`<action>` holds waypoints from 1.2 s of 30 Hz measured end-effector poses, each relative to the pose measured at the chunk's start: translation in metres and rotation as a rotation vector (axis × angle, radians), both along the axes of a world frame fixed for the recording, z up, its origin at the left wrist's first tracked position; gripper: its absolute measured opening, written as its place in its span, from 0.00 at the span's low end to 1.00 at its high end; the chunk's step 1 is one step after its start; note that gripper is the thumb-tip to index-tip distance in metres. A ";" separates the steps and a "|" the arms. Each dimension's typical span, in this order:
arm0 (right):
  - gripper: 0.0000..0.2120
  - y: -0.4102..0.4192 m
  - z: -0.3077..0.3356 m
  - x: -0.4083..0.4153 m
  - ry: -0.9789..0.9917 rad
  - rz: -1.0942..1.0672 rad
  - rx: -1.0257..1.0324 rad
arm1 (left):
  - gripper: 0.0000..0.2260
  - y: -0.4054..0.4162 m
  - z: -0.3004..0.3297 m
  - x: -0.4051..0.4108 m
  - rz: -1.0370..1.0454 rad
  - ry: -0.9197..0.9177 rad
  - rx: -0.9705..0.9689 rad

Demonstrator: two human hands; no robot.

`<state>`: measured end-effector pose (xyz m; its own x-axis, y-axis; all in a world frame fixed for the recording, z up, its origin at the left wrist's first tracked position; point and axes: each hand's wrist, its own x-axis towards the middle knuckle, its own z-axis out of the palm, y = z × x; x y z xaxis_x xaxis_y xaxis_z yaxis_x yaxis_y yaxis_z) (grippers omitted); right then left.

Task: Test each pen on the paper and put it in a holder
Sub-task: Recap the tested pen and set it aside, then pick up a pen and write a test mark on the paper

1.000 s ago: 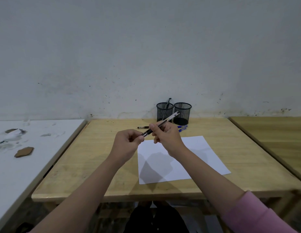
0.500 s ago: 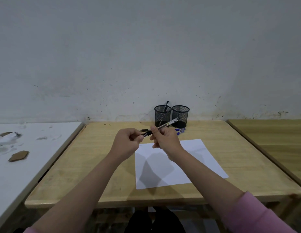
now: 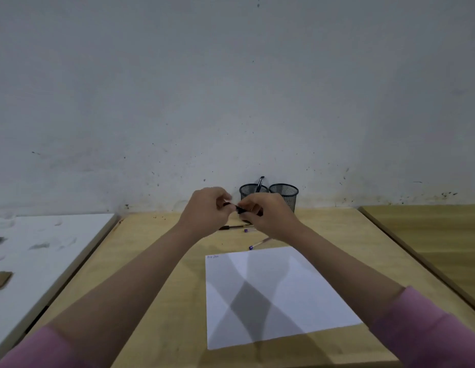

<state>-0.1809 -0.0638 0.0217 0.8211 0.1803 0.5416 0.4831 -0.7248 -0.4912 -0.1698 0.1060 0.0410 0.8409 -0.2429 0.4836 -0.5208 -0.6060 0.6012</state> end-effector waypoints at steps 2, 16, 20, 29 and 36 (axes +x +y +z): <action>0.19 -0.012 0.008 0.016 -0.026 -0.037 0.004 | 0.11 -0.007 -0.002 0.014 0.034 -0.029 -0.137; 0.17 -0.076 0.014 0.155 0.067 -0.279 0.058 | 0.26 -0.068 -0.061 0.149 0.038 0.030 0.165; 0.21 -0.078 -0.010 0.169 0.161 -0.289 -0.004 | 0.20 -0.079 -0.067 0.154 0.031 0.020 0.053; 0.22 -0.077 -0.013 0.153 0.096 -0.459 -0.048 | 0.19 -0.077 -0.062 0.141 0.032 0.103 0.006; 0.08 -0.059 -0.003 0.102 0.050 -0.353 -0.191 | 0.25 -0.021 -0.070 0.095 0.068 0.188 0.186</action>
<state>-0.0793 -0.1227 0.0185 0.8748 -0.0241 0.4838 0.1671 -0.9225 -0.3480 -0.0744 0.0847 -0.0290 0.9291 -0.2528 0.2700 -0.3649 -0.7451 0.5582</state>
